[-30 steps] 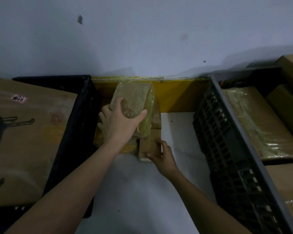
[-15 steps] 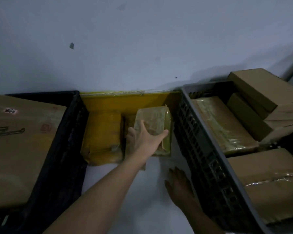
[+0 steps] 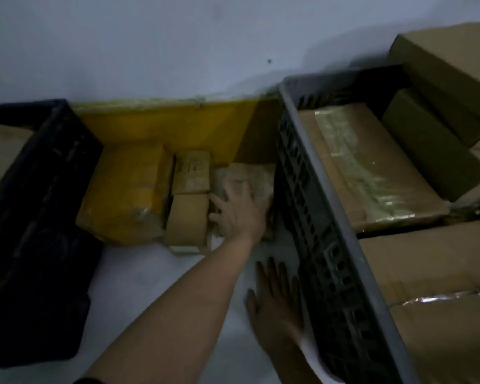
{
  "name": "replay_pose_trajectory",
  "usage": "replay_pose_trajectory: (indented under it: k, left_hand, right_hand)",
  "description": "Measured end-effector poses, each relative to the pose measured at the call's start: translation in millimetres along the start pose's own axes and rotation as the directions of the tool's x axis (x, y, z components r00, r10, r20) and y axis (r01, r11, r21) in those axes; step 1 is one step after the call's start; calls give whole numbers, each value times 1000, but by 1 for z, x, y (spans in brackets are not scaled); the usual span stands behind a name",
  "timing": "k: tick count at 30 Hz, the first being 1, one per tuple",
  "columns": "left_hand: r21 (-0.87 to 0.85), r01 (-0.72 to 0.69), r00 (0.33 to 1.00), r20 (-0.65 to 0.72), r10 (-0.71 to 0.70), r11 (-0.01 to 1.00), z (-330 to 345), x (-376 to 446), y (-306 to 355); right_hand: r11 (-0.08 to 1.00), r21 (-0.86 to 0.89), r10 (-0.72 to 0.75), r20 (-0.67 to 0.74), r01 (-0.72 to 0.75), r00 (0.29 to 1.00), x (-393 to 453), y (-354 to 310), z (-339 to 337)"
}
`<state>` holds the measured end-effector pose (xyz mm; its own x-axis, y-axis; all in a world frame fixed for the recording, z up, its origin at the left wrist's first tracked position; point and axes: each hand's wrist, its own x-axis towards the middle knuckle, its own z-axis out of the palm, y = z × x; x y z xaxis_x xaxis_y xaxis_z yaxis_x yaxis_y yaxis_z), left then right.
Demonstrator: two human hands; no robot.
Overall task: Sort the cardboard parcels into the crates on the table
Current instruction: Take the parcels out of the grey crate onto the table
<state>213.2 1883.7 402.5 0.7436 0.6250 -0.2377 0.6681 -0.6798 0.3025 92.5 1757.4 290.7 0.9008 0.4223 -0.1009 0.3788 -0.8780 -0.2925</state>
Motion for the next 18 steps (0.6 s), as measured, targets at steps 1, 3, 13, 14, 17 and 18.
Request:
replay_pose_trajectory:
  k: [1, 3, 13, 14, 17, 18]
  left_hand:
    - [27, -14, 1000, 4, 13, 1000, 2, 3, -5]
    - [34, -83, 996, -23, 84, 996, -3, 3, -11]
    - [307, -522, 821, -72, 566, 796, -11, -1, -43]
    - [318, -504, 833, -67, 550, 803, -11, 3, -42]
    - [399, -446, 862, -49, 505, 801, -10, 23, -38]
    - [411, -440, 863, -51, 502, 798, -11, 31, -37]
  right_hand:
    - [999, -10, -31, -12, 31, 999, 1, 0, -3]
    - [999, -10, -40, -58, 40, 998, 12, -6, -13]
    - [996, -61, -71, -13, 70, 997, 53, -8, -22]
    - [996, -55, -72, -14, 71, 997, 52, -7, -20]
    - [998, -31, -61, -2, 61, 998, 51, -7, -20]
    - [998, -27, -55, -8, 55, 998, 51, -7, -20]
